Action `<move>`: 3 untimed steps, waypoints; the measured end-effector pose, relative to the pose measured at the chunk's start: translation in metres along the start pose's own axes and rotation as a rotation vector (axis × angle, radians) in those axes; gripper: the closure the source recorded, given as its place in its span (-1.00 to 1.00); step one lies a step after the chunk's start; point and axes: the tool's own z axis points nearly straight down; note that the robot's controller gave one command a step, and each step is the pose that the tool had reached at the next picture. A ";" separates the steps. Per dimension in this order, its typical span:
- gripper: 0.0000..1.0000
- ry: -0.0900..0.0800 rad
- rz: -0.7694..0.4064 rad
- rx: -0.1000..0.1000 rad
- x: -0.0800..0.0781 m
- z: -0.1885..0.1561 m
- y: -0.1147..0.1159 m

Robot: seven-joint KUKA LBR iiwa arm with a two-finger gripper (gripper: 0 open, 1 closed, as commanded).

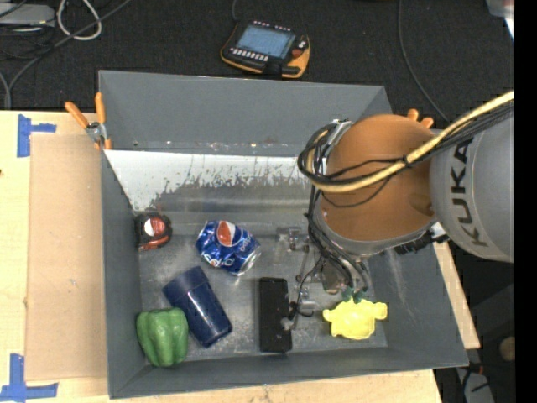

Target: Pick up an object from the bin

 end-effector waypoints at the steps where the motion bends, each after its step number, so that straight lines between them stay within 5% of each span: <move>1: -1.00 0.000 0.000 0.000 0.000 0.000 0.000; 2: -1.00 0.009 0.222 0.002 -0.002 0.060 -0.017; 3: -1.00 0.002 0.222 0.001 -0.006 0.062 -0.005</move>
Offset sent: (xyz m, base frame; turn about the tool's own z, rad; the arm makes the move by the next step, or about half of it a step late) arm 0.0026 -0.0169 -0.0568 0.2239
